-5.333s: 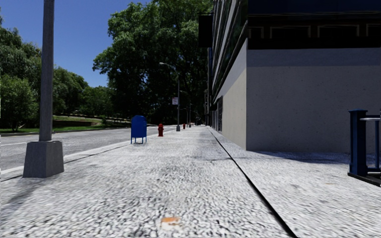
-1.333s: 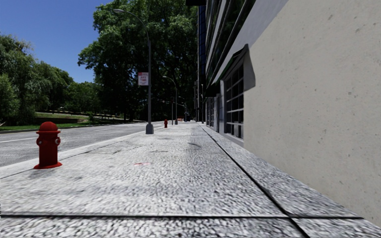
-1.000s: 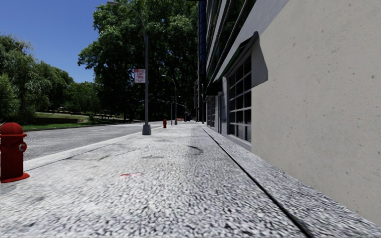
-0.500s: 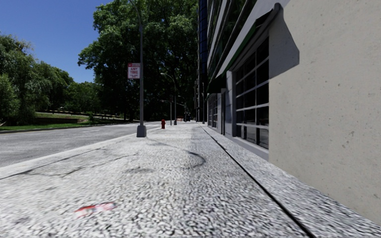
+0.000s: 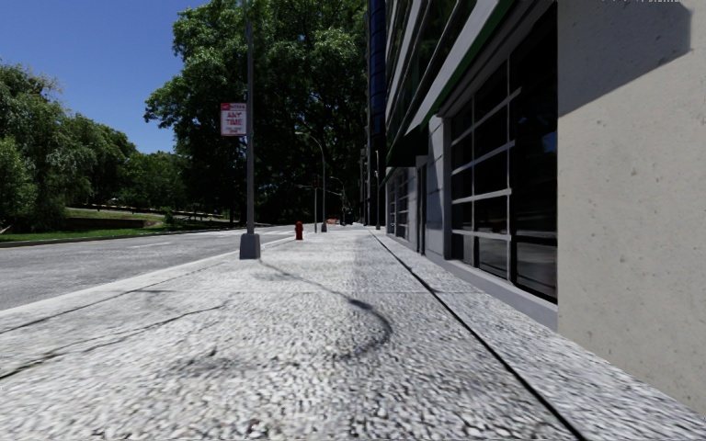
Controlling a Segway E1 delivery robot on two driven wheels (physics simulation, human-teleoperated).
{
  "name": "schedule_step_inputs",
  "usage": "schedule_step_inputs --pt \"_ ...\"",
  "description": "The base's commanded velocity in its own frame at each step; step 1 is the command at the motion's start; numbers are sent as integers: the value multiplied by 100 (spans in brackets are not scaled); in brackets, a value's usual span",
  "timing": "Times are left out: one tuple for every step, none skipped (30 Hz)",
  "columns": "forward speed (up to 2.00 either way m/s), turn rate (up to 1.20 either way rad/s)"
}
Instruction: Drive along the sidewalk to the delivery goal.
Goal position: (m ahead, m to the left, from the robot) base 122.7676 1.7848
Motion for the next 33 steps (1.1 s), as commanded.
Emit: schedule_step_inputs --pt "200 0" --pt "200 0" --pt "200 0" --pt "200 0" --pt "200 0" --pt "200 0" --pt "200 0" --pt "200 0" --pt "200 0" --pt "200 0" --pt "200 0" --pt "200 0" --pt "200 0" --pt "200 0" --pt "200 0" --pt "200 0" --pt "200 0" --pt "200 0" --pt "200 0" --pt "200 0" --pt "200 0" --pt "200 0" --pt "200 0" --pt "200 0" --pt "200 0" --pt "200 0" --pt "200 0" --pt "200 0" --pt "200 0" --pt "200 0" --pt "200 0" --pt "200 0" --pt "200 0"
